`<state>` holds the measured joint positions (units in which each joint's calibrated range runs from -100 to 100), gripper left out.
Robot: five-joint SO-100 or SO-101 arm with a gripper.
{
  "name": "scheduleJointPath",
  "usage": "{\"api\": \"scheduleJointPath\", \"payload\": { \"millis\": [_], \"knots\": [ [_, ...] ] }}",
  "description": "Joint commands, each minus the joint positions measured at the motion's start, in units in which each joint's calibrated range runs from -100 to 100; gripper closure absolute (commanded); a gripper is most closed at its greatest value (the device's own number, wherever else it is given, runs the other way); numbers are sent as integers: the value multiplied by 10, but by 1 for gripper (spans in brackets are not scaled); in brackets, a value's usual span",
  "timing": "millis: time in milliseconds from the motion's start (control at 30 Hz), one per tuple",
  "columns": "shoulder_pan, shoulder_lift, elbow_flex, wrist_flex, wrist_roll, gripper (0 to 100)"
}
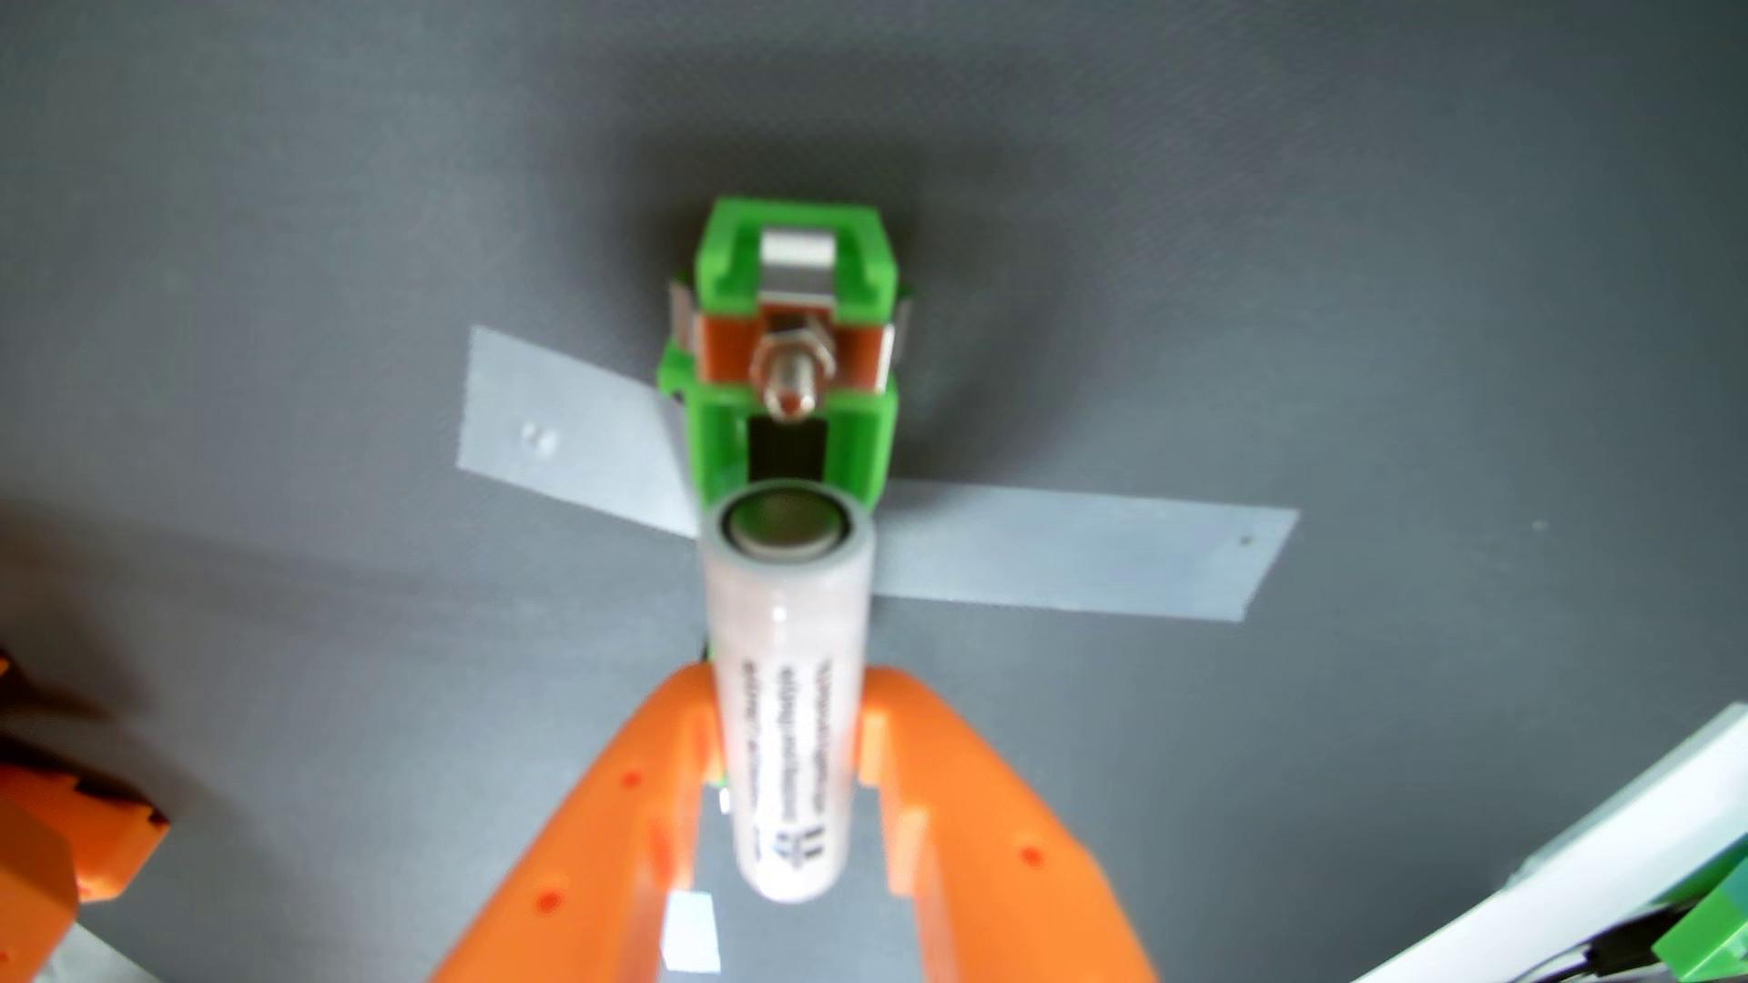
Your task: Insert Battery
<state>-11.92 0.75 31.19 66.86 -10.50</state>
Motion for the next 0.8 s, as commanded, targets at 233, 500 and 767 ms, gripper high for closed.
{"api": "scheduleJointPath", "payload": {
  "millis": [233,500,767],
  "knots": [
    [-5,-3,-3,-1,1,98],
    [-6,-3,-3,-1,3,97],
    [-6,-3,-3,-1,3,90]
  ]
}}
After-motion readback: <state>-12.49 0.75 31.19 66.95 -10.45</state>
